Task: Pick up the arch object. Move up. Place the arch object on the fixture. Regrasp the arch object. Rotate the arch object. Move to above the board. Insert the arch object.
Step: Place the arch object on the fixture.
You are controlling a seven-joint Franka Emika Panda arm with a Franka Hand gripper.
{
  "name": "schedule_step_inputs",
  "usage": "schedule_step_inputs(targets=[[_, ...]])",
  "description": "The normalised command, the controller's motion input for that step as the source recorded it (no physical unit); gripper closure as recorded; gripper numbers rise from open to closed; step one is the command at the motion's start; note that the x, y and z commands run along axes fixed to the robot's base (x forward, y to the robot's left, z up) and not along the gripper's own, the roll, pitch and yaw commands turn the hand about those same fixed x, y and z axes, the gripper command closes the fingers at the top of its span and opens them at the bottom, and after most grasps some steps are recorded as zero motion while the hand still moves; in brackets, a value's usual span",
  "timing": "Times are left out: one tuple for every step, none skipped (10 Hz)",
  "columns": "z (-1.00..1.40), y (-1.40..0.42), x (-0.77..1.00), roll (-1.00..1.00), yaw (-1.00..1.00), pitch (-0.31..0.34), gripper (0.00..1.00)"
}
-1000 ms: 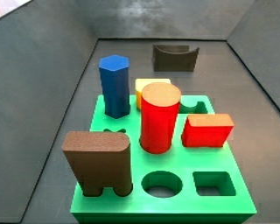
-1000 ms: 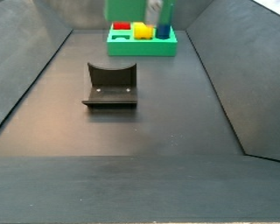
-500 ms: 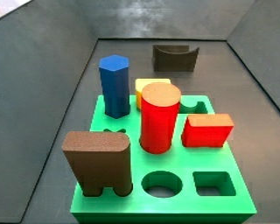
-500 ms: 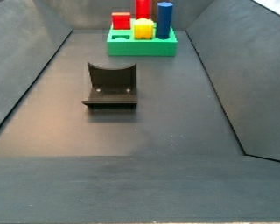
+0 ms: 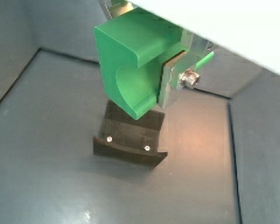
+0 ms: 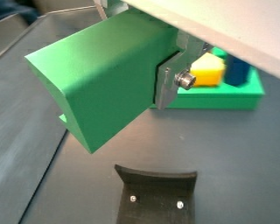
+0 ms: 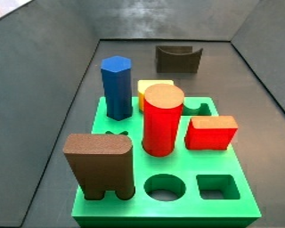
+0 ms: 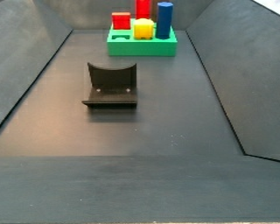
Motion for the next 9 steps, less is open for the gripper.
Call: schedule_step_inputs(targets=[[-0.92, 0.6, 0.13, -0.96, 1.0, 0.278, 1.0], [-0.9, 0.59, 0.12, -1.0, 0.96, 0.285, 1.0], [-0.7, 0.41, 0.13, -1.0, 0.81, 0.274, 1.0], [-0.5, 0.22, 0.1, -1.0, 0.72, 0.282, 1.0], [-0.22, 0.07, 0.07, -1.0, 0.61, 0.302, 1.0], [-0.09, 0.07, 0.06, -1.0, 0.57, 0.318, 1.0], [-0.01, 0.06, 0.04, -1.0, 0.45, 0.388, 1.0], [-0.02, 0.05, 0.06, -1.0, 0.4, 0.416, 1.0], [-0.02, 0.04, 0.08, -1.0, 0.25, 0.5, 1.0]])
